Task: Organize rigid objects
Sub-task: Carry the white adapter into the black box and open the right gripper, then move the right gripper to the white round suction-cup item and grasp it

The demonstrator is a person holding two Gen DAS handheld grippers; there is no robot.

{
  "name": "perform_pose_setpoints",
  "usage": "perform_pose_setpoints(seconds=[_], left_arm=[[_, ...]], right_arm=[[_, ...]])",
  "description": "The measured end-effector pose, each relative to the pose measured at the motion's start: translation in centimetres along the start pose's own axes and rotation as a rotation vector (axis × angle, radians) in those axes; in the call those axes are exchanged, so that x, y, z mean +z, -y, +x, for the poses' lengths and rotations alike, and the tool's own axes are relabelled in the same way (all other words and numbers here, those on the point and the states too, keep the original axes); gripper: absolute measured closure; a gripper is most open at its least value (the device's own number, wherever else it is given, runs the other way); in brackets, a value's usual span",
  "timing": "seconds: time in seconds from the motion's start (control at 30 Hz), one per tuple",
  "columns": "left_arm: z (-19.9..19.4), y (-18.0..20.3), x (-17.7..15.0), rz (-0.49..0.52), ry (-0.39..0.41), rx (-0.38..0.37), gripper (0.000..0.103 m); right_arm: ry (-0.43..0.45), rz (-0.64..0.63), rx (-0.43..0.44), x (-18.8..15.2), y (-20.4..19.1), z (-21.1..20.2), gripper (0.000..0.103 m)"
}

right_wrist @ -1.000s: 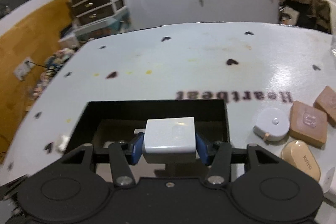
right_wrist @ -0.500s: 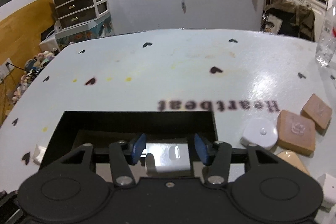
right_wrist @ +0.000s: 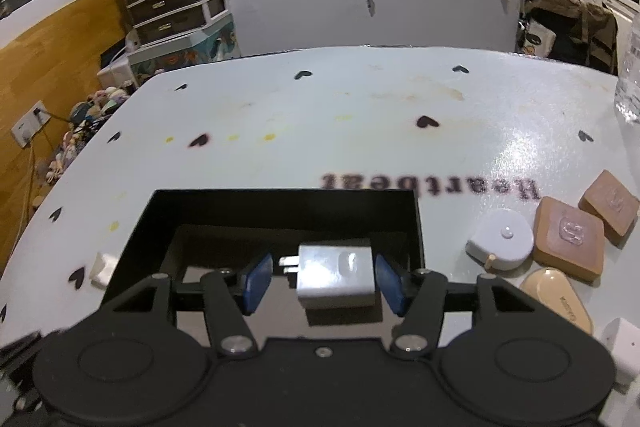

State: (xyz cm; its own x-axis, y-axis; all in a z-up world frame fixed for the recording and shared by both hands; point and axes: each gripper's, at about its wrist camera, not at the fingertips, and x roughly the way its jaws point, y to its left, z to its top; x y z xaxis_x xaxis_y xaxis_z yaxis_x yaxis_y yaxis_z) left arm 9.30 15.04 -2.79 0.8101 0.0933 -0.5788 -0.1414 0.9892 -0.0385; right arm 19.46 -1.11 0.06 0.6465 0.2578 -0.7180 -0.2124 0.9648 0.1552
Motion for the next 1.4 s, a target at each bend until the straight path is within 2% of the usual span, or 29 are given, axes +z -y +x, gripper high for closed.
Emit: perform_pose_setpoints(seconds=[0.3, 0.67, 1.0, 1.4], left_arm=[[0.1, 0.1, 0.2, -0.006, -0.009, 0.003, 0.101], [0.1, 0.1, 0.4, -0.01, -0.017, 0.01, 0.1], [0.0, 0.3, 0.4, -0.013, -0.018, 0.018, 0.1], [0.0, 0.4, 0.2, -0.01, -0.023, 0.025, 0.1]], right_arm=[[0.011, -0.036, 0.012, -1.2, 0.6, -4.2, 0.032], [0.086, -0.06, -0.005, -2.9, 2.9, -7.7, 0.004], [0.08, -0.064, -0.03, -4.5, 6.2, -8.9, 0.003], [0.054, 0.051, -0.183, -8.7, 16.4, -9.6, 0.003]])
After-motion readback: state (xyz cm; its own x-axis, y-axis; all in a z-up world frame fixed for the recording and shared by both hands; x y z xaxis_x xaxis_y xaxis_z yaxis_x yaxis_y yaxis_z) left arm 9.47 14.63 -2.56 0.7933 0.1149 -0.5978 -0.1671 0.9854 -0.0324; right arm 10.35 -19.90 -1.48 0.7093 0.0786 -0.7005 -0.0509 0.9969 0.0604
